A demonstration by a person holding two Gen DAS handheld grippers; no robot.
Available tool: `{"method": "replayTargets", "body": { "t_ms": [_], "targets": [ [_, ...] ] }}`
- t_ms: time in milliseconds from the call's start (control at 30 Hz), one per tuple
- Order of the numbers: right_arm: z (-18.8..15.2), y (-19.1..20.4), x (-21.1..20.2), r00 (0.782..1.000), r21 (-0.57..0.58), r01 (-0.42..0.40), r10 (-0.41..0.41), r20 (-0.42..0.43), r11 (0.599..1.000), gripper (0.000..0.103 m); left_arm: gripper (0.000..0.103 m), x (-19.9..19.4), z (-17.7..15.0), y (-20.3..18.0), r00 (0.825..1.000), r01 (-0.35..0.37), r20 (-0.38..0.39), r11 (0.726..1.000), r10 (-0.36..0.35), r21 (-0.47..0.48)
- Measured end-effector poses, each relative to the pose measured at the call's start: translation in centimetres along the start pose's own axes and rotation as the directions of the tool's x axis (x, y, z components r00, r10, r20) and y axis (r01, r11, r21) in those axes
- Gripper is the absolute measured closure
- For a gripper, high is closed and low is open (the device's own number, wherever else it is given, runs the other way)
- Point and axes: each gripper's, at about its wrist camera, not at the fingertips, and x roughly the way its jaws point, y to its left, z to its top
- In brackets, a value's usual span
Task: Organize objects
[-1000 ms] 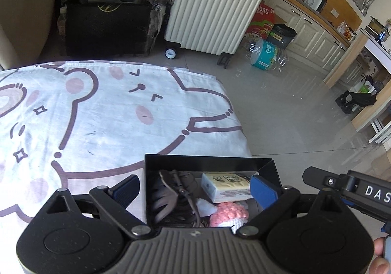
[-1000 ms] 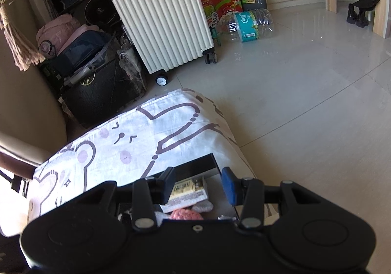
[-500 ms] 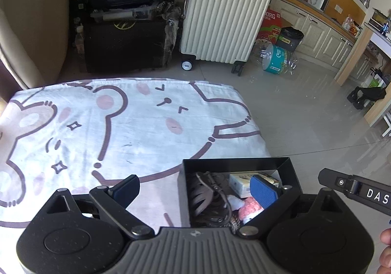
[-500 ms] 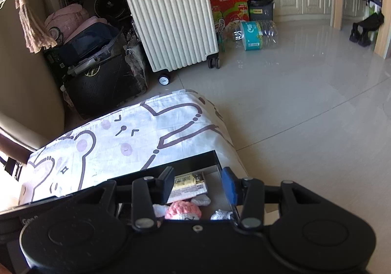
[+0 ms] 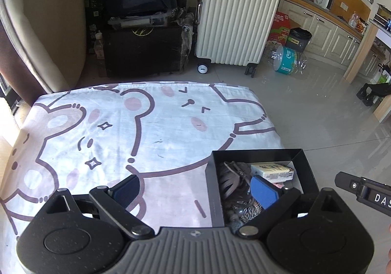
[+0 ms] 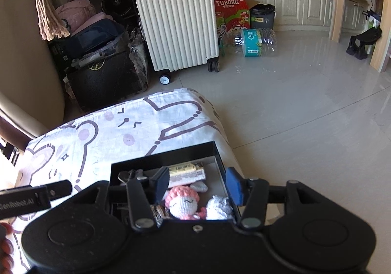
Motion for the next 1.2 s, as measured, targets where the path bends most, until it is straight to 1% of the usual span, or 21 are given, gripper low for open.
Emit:
{"method": "replayTargets", "body": {
  "t_ms": [167, 733, 1067, 1200],
  "targets": [
    [-0.8, 0.0, -0.8, 1.000, -0.007, 0.011, -0.011, 0.002, 1.000, 0.046, 0.005, -0.9, -0.6, 0.5, 1.000, -0.013, 0.003, 1.000, 0.013, 0.012],
    [-3.1, 0.4, -4.4, 1.000, -0.037, 0.010, -0.008, 0.029, 0.999, 0.042, 0.005, -3.8, -3.0, 1.0, 1.000, -0.021, 0.015, 0.999, 0.021, 0.030],
    [-3.7, 0.7, -5.4, 0.999, -0.059, 0.038, -0.036, 0.033, 0.998, 0.036, 0.002, -4.6, -4.1, 1.3, 0.999, -0.040, 0.016, 0.998, 0.039, 0.046],
    [-3.9, 0.8, -5.3, 0.999, -0.074, 0.044, -0.043, 0.017, 0.996, 0.032, 0.001, -4.6, -4.1, 1.2, 0.999, -0.051, 0.016, 0.997, 0.050, 0.053]
  ]
}}
